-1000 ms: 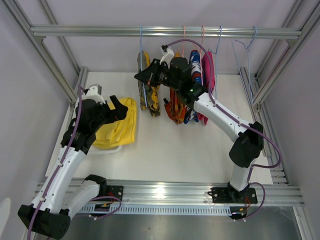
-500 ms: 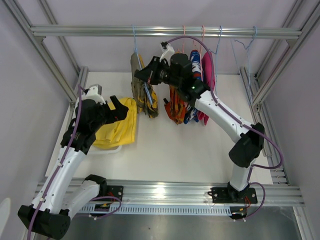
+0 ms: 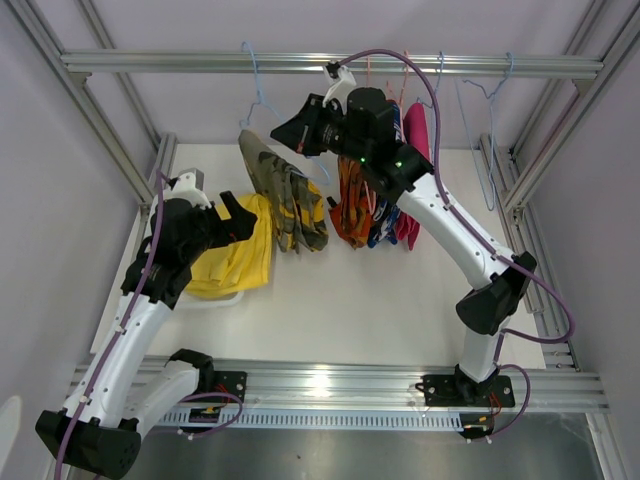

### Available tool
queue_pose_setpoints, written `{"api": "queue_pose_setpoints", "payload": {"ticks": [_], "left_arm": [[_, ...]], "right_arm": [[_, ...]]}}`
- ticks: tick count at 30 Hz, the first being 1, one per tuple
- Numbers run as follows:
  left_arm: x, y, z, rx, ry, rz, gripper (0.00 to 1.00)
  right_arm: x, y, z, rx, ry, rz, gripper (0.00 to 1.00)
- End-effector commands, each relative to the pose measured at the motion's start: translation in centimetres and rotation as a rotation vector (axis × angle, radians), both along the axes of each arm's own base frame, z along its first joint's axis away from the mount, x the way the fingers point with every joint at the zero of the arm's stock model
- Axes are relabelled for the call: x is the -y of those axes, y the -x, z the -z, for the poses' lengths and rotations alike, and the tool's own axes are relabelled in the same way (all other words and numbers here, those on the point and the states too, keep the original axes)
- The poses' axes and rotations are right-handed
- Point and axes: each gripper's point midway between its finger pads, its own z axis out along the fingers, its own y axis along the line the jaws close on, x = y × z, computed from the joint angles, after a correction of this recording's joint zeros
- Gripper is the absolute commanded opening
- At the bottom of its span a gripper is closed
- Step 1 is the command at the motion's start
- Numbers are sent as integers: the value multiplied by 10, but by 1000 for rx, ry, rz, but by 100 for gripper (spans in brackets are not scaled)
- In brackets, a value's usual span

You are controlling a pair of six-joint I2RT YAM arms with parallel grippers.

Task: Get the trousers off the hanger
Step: Pick up the hanger from the clothesline.

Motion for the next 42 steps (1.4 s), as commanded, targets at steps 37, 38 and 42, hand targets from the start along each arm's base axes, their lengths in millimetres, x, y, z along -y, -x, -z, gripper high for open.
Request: {"api": "queue_pose_setpoints", "payload": {"ticks": [37, 38, 42], "left_arm": [[5, 2, -14, 72, -21, 24, 99], [12, 6, -15, 79, -27, 53, 99], [22, 17, -26, 152, -92, 74, 100]], "right_arm": [[95, 100, -80, 431, 169, 555, 0], [96, 104, -75, 422, 172, 567, 0], [107, 106, -39, 377, 220, 669, 0]]}}
